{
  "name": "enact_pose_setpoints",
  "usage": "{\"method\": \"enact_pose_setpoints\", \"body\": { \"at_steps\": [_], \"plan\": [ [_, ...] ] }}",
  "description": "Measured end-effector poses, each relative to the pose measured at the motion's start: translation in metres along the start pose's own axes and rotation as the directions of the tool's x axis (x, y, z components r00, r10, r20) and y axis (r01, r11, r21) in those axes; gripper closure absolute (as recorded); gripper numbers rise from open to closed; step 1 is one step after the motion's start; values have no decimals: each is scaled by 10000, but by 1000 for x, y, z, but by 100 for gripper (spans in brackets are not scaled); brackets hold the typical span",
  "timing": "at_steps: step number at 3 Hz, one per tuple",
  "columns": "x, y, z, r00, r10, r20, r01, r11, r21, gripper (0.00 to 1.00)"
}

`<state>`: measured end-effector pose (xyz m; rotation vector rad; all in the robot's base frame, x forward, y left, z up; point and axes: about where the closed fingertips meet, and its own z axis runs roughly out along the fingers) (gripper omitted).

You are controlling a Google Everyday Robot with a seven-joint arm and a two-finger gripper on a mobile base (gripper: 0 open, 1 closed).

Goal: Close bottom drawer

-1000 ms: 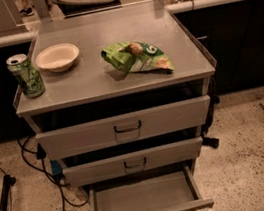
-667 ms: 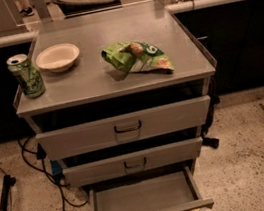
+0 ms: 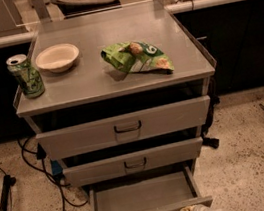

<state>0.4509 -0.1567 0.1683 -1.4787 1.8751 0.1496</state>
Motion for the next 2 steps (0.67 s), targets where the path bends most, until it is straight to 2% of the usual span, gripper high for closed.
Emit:
{"method": "enact_pose_setpoints", "body": {
  "at_steps": [2],
  "plan": [
    [-4, -28, 17, 9993, -211, 298, 198, 9988, 457, 100]
  ]
}}
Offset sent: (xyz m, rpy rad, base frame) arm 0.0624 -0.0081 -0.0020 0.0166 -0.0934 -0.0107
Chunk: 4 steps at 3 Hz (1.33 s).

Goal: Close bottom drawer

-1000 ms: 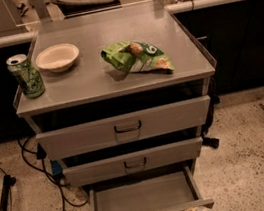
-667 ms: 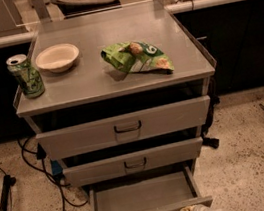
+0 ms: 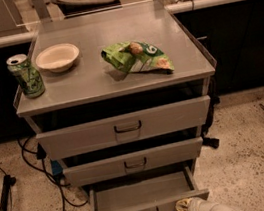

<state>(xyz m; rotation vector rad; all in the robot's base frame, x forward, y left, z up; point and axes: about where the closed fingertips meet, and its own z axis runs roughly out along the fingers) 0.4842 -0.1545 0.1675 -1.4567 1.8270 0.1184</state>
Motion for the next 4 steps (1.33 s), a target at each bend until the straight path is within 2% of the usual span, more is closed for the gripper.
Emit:
{"method": "enact_pose_setpoints", "body": {
  "at_steps": [1, 4],
  "plan": [
    [-1, -24, 14, 10000, -53, 16, 52, 9997, 236, 100],
    [-17, -78, 58, 9999, -108, -101, 112, 9992, 378, 100]
  ]
}}
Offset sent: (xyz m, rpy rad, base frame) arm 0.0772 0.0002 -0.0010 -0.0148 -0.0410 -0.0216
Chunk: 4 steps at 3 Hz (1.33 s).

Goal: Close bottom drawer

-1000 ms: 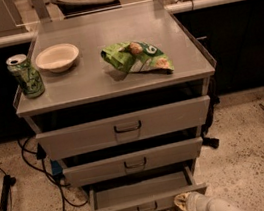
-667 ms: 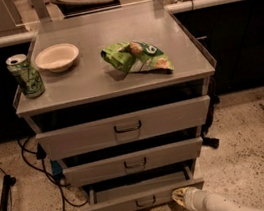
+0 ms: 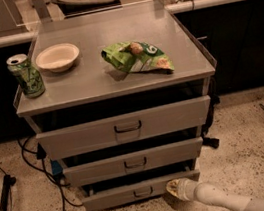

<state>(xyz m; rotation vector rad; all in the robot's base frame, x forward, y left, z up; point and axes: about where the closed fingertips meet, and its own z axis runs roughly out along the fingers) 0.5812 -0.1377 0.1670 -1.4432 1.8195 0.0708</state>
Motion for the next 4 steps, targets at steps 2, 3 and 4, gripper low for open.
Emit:
{"method": "enact_pose_setpoints", "body": {
  "at_steps": [2, 3, 4],
  "plan": [
    [-10, -22, 23, 9998, -11, -190, 11, 10000, -14, 100],
    [-12, -21, 22, 9995, -80, -298, 73, 9997, -215, 100],
    [-6, -11, 13, 9977, -94, -664, 46, 9974, -720, 100]
  ]
}}
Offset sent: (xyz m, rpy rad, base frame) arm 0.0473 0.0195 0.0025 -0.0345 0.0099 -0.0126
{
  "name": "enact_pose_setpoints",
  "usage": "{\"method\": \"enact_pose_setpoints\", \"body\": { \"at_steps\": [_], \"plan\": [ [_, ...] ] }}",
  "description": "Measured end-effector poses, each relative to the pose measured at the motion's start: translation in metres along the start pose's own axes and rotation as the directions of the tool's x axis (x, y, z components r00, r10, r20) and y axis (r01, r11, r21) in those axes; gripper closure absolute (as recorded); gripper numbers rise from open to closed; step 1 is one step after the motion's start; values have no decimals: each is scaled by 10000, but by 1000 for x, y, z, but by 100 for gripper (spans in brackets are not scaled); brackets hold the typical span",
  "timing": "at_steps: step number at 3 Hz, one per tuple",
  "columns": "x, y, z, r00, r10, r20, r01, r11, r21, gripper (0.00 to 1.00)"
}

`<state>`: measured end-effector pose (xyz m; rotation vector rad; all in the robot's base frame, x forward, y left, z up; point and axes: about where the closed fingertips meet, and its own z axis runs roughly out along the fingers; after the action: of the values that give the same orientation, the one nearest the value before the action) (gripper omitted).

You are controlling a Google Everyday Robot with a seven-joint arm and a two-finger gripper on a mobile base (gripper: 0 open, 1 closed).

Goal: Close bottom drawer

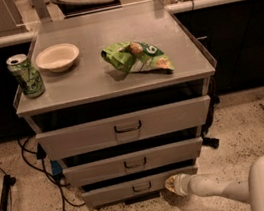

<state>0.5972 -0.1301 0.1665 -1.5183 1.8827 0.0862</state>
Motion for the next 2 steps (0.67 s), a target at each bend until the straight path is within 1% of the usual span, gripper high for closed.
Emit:
{"method": "enact_pose_setpoints", "body": {
  "at_steps": [1, 2],
  "plan": [
    [17, 30, -17, 9973, 226, -701, -303, 9934, -1106, 100],
    [27, 71, -39, 9916, 682, -1102, -929, 9669, -2378, 100]
  ]
}}
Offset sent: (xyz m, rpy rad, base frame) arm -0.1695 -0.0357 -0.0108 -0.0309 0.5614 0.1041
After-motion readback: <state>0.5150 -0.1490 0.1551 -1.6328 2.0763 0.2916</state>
